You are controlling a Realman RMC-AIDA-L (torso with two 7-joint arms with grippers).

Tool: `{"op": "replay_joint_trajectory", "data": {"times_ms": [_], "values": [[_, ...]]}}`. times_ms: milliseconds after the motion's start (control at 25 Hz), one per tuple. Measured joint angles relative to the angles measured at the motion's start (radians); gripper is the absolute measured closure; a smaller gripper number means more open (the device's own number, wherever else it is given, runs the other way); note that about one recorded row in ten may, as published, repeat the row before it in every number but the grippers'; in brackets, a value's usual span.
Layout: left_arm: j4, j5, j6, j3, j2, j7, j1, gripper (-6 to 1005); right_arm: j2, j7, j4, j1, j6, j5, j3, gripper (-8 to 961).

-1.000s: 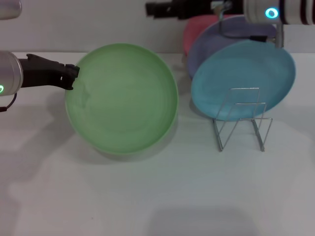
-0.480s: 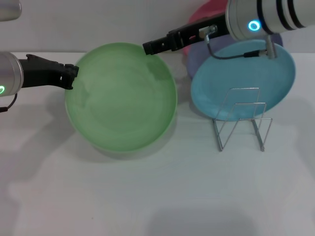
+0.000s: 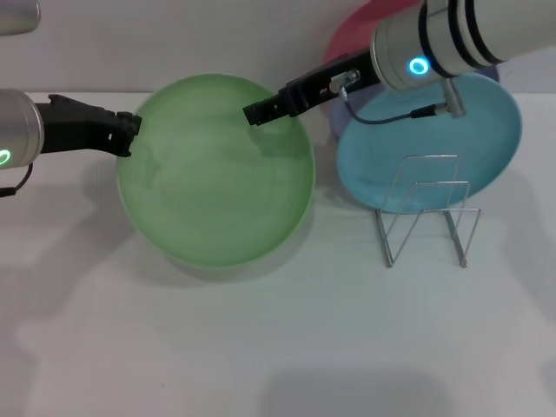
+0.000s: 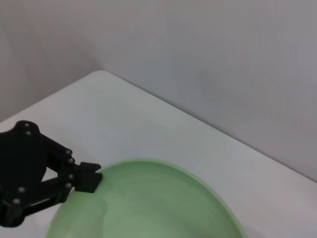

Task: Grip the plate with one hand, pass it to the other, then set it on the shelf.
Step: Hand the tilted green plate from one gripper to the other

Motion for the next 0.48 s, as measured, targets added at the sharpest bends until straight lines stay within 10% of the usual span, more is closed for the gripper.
{"op": "replay_joint_trajectory", "data": {"times_ms": [480], "values": [[-0.008,-0.019,-0.004,0.004,0.001,0.0,0.004,975,0.002,0.0,-0.025,0.007,-0.008,-0.008,-0.011,146]]}}
